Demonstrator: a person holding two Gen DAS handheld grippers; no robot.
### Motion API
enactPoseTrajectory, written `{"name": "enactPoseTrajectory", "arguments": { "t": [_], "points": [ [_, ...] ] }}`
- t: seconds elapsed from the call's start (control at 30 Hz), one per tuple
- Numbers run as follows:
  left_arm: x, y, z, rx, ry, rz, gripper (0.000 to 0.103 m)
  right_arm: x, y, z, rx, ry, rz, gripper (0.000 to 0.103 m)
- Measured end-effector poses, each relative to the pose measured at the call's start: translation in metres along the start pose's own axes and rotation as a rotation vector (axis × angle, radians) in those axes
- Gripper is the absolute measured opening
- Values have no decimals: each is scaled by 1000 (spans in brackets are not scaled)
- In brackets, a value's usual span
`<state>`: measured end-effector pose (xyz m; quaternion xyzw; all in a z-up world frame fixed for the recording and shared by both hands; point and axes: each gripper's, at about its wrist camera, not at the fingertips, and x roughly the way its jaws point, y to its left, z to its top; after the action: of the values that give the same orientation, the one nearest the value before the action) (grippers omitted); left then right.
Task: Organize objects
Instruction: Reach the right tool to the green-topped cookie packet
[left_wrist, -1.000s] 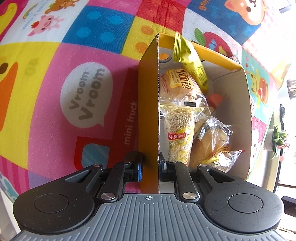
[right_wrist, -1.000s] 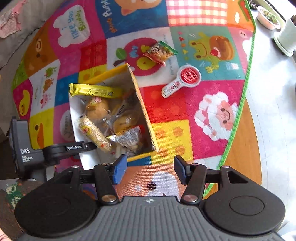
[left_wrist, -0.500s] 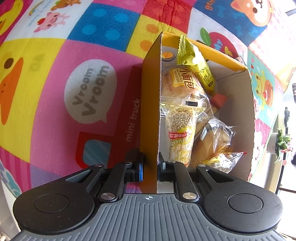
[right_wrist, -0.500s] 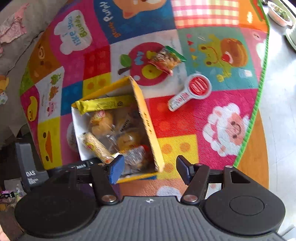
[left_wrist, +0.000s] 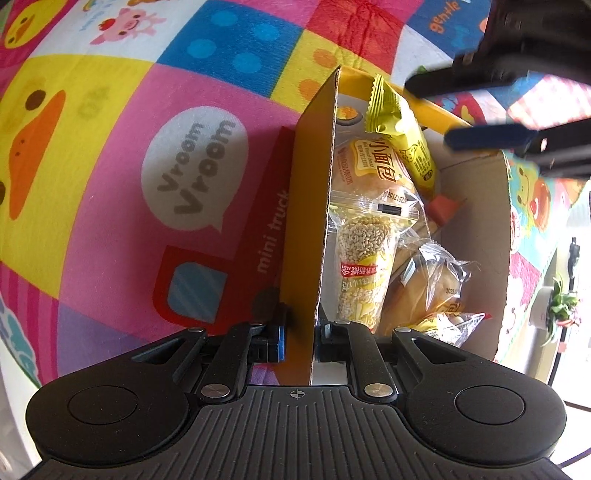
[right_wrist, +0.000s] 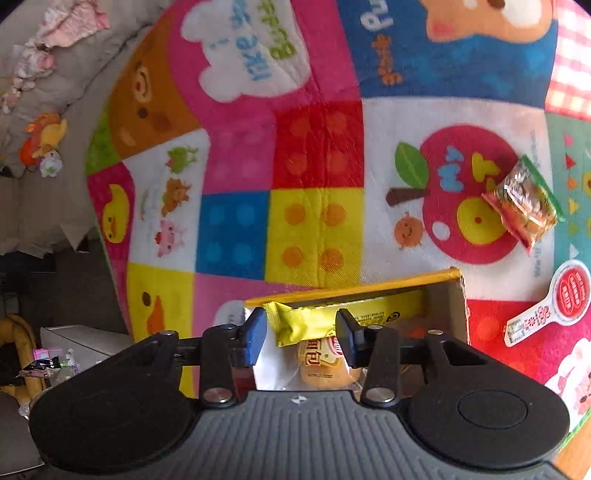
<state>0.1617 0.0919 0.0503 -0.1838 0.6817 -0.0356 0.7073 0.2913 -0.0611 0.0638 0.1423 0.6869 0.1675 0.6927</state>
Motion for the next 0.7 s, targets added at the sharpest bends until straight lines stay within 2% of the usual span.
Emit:
{"name": "enactPoseTrajectory", "arguments": {
  "t": [0.17, 0.33, 0.43, 0.57, 0.7],
  "points": [
    [4, 1, 1, -16, 4, 2, 16, 9, -7, -19, -24, 58, -63, 41],
    [2, 3, -2, -26, 4, 4, 16, -15, 0, -18, -35, -37, 23, 41],
    [1, 5, -2, -41, 4, 2, 16, -12, 4, -5, -27, -65, 11, 32],
    [1, 7, -5, -54, 2, 3, 16, 10, -2, 4, 3, -19, -32, 29],
    [1, 8, -3, -66, -1, 0, 16, 26, -13, -7, 2, 50, -73, 29]
  ]
}}
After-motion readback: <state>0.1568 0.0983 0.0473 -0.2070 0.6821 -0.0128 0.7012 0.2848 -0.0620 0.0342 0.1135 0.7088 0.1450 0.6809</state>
